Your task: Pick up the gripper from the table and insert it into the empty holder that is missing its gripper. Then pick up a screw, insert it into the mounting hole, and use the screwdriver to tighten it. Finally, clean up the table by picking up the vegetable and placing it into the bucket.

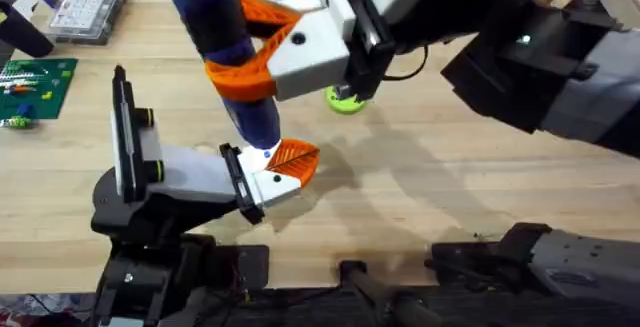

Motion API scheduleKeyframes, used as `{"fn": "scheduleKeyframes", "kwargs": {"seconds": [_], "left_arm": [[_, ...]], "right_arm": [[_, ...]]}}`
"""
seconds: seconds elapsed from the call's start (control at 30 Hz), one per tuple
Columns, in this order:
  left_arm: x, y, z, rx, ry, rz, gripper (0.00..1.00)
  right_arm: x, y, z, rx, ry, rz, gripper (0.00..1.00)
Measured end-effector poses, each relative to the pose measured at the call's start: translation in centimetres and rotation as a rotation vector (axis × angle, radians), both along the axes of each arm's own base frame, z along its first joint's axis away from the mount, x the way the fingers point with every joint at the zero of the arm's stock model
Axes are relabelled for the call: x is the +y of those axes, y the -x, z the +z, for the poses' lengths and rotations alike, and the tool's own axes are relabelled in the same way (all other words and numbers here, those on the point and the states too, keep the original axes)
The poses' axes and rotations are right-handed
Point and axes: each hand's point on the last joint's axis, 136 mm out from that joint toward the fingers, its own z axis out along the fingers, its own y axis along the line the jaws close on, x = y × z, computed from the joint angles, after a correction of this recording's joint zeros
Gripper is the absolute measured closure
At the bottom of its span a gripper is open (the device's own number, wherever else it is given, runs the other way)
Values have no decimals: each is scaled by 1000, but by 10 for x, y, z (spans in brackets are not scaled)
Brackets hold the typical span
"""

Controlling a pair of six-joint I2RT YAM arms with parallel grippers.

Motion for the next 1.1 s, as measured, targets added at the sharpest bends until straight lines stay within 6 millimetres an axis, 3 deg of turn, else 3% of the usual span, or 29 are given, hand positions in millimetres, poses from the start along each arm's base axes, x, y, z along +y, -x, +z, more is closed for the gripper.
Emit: {"fn": "scheduleKeyframes", "kwargs": {"seconds": [1.1], "left_arm": [[0,0,0,0,0,0,996]], "right_arm": [[1,3,-7,-12,-28,5,975]]}}
